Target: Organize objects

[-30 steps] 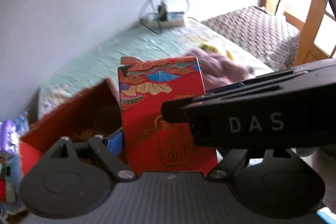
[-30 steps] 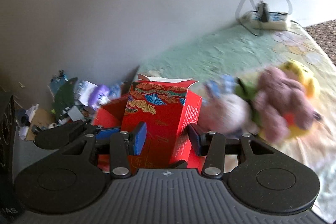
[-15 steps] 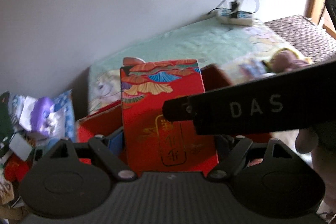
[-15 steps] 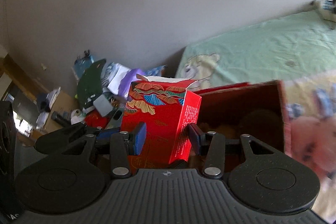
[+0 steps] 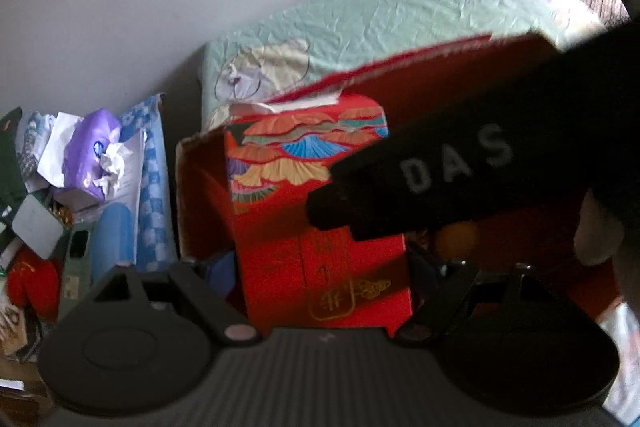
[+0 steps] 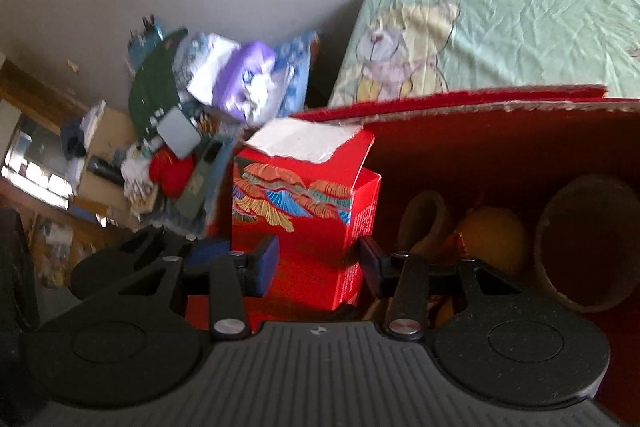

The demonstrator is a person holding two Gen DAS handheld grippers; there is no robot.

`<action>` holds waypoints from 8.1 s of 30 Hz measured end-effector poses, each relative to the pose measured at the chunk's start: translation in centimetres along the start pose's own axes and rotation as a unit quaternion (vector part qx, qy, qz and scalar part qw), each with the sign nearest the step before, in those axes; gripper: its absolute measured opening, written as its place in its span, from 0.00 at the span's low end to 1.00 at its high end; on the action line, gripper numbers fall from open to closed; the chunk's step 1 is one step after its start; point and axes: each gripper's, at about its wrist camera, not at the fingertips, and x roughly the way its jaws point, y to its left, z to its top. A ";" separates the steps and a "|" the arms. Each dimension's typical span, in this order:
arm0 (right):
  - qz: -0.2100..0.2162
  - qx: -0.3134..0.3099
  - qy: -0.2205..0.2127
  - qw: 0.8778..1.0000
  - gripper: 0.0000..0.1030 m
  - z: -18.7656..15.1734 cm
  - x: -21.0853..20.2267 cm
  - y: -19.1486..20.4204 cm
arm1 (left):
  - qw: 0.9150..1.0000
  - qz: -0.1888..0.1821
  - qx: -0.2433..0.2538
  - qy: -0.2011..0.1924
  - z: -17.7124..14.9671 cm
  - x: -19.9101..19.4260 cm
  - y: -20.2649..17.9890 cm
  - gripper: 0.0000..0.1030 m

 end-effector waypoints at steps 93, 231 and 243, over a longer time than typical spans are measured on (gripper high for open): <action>-0.229 0.033 -0.084 0.969 0.31 -1.8 -0.9 -2.3 | 0.999 0.028 -0.009 0.015 0.6 3.4 -0.4 0.89; -0.269 -0.042 -0.145 0.951 0.47 -11.5 -10.2 6.0 | 0.990 0.034 -0.127 -0.044 -5.8 -9.4 -1.6 0.99; -0.254 -0.040 -0.105 0.961 0.47 -13.4 -9.2 5.5 | 0.987 0.032 -0.154 0.019 -8.4 -7.9 -1.8 0.99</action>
